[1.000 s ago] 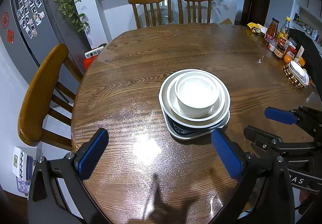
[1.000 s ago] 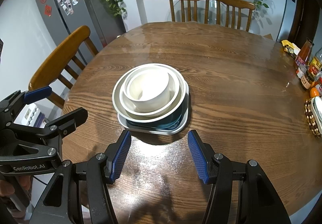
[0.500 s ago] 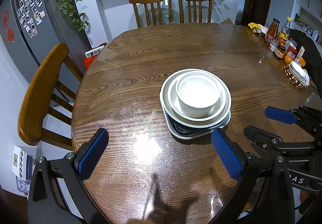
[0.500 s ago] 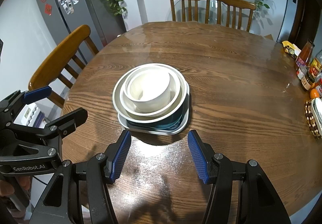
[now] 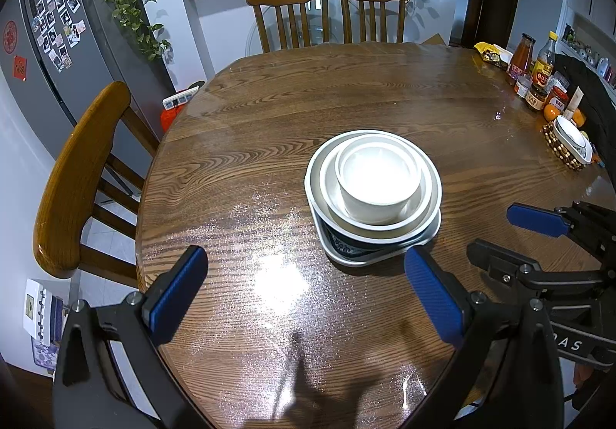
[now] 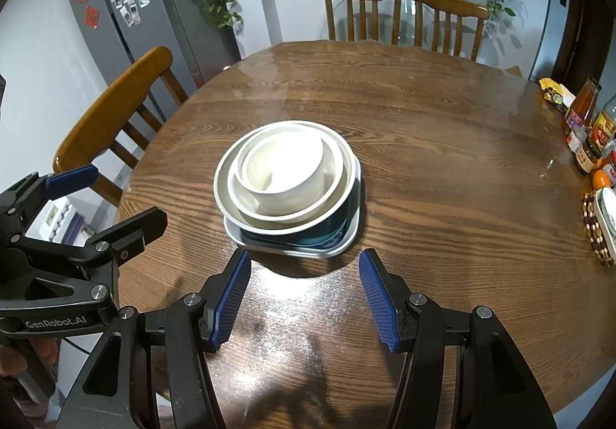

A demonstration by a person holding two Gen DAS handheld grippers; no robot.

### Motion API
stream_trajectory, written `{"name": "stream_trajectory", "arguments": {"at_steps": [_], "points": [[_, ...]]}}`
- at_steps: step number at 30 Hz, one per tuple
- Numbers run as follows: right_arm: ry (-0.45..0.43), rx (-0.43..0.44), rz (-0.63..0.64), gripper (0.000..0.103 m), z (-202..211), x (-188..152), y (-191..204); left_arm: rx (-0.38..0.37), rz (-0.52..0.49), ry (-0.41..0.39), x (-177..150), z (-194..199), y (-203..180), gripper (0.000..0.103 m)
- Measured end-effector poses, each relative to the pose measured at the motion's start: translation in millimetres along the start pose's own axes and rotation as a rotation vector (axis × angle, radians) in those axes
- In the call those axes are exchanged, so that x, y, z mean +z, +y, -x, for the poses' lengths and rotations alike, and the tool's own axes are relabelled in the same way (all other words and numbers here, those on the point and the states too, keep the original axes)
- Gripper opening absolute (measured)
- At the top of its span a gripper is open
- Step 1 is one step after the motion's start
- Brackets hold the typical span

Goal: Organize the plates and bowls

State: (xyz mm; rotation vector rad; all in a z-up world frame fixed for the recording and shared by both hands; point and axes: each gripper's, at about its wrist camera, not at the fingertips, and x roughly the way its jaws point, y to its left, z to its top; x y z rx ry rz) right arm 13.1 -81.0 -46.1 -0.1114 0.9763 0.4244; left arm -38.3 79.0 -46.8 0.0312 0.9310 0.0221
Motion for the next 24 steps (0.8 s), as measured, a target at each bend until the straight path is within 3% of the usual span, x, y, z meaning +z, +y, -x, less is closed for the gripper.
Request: {"name": "stream_trajectory", "arguments": {"at_steps": [24], "points": [[0.001,0.000,0.001,0.059,-0.1,0.7,0.2,0.013,0.011,0.003,-1.6,-1.9,2.1,0.102]]}}
